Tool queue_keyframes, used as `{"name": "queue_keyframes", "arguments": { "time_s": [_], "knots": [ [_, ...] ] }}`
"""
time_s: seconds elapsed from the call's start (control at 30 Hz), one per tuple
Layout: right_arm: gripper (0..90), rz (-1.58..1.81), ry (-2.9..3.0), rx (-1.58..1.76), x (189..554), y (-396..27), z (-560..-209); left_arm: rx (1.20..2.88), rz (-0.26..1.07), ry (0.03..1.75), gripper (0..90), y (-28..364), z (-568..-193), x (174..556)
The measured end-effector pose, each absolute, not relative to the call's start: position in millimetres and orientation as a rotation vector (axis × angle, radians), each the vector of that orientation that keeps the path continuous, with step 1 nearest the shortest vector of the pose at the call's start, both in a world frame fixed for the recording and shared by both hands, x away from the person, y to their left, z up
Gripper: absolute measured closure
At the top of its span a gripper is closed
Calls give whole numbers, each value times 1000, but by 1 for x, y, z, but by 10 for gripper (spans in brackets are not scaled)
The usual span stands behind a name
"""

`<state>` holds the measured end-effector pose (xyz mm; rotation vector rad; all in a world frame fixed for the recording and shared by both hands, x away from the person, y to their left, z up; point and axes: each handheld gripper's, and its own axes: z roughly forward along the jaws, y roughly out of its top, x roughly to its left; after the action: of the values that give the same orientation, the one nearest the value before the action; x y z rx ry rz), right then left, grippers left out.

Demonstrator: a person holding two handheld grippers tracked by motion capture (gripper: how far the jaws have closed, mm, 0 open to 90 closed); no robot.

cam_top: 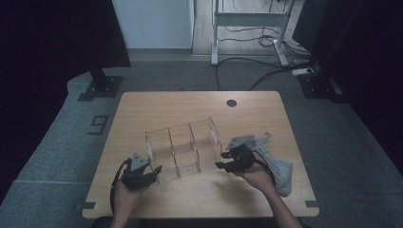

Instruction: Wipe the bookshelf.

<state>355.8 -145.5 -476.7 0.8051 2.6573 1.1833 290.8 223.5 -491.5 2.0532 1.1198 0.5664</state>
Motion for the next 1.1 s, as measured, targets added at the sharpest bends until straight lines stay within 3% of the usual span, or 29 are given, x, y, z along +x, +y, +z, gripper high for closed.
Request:
{"name": "queue_keyframes", "arguments": {
  "time_s": [0.4, 0.87, 1.1],
  "knots": [
    [438, 1155, 2661, 829, 352, -164, -473, 2054, 603, 1202, 709, 234, -489, 302],
    [345, 1038, 2476, 1064, 346, -216, -463, 2060, 541, 1230, 851, 254, -486, 328],
    [307, 934, 2376, 1192, 349, -256, -469, 2053, 538, 1219, 871, 258, -487, 332]
  ]
}}
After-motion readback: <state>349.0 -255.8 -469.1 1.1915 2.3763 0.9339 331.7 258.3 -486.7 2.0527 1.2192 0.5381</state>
